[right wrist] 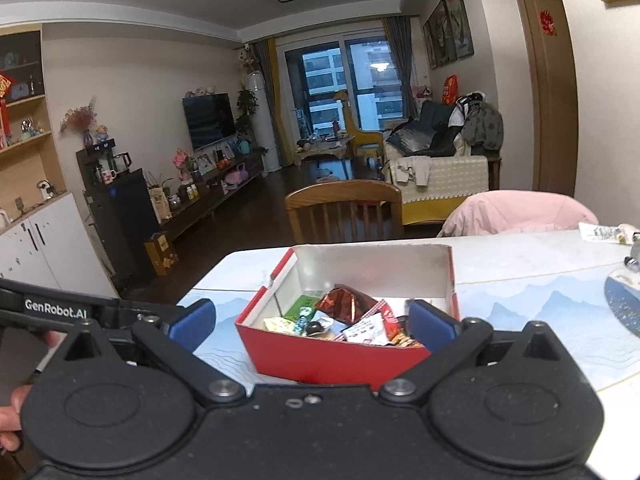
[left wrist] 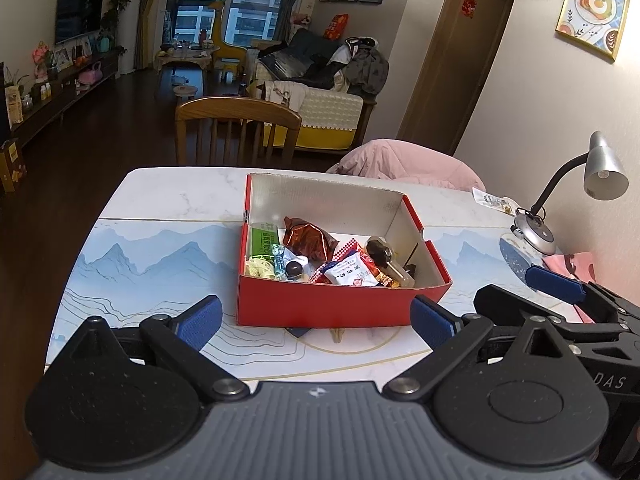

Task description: Organize snacks

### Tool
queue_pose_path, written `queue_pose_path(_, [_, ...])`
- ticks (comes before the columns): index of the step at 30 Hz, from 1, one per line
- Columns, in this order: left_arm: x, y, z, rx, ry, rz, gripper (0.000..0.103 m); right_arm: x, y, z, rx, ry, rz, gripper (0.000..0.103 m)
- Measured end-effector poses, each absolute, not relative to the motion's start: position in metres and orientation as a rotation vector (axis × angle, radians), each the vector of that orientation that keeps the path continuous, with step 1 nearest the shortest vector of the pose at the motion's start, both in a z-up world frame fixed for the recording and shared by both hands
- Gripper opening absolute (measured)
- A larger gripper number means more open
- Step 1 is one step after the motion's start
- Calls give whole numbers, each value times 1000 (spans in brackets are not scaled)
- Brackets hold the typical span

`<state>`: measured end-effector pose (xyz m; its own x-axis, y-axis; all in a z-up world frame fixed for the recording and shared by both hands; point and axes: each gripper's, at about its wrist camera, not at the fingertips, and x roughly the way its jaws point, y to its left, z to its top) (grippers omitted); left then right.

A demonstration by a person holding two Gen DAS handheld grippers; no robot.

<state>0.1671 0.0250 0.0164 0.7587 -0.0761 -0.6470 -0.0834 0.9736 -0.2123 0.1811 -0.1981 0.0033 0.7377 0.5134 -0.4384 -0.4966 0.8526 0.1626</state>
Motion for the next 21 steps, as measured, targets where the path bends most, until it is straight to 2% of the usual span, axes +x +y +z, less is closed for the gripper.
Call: queue_pose_path(21, [169, 13, 16, -221, 710, 31, 101, 187, -211, -4, 38, 499, 488, 103])
